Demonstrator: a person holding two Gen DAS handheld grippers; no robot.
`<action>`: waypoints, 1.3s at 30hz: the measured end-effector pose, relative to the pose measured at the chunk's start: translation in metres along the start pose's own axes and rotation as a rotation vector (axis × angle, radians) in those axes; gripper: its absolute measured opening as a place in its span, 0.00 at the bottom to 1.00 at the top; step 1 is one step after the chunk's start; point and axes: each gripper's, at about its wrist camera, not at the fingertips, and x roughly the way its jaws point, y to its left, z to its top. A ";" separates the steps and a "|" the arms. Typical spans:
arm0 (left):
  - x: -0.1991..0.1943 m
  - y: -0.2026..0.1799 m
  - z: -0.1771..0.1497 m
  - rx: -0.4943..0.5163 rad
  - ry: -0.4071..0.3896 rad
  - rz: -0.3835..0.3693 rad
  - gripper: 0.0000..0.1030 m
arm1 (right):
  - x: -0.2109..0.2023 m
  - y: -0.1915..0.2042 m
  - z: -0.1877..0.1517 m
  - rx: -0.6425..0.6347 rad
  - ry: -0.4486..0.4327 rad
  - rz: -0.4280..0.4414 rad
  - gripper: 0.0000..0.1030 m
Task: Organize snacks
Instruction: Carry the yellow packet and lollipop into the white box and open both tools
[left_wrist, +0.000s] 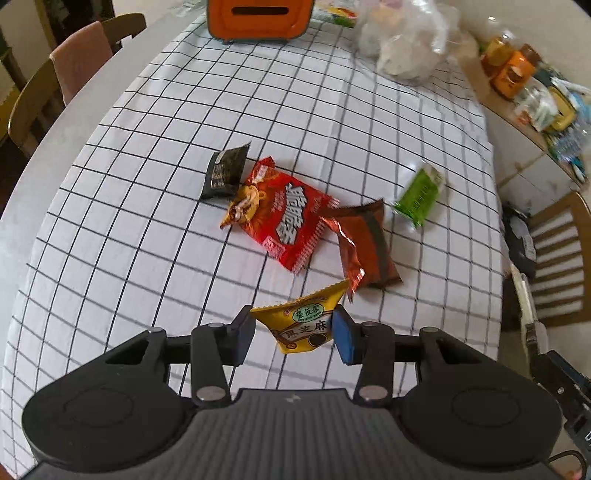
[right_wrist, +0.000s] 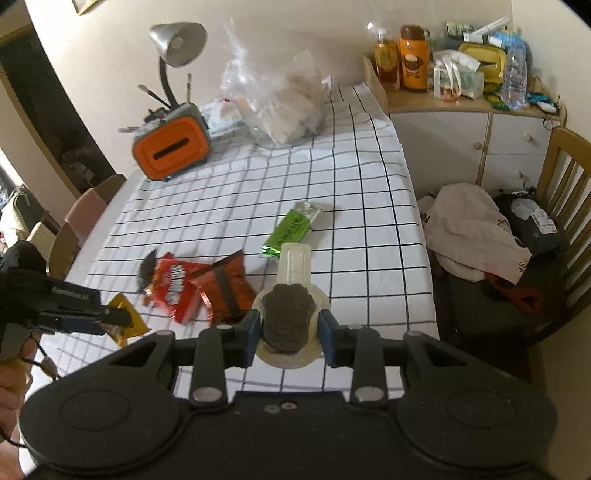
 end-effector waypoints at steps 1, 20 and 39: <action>-0.006 0.000 -0.004 0.012 0.002 -0.006 0.43 | -0.007 0.004 -0.004 -0.001 -0.003 0.007 0.31; -0.074 0.018 -0.096 0.274 0.037 -0.042 0.43 | -0.094 0.059 -0.092 -0.002 -0.040 0.031 0.31; -0.048 0.025 -0.191 0.468 0.157 -0.004 0.43 | -0.096 0.095 -0.181 -0.035 0.049 0.013 0.31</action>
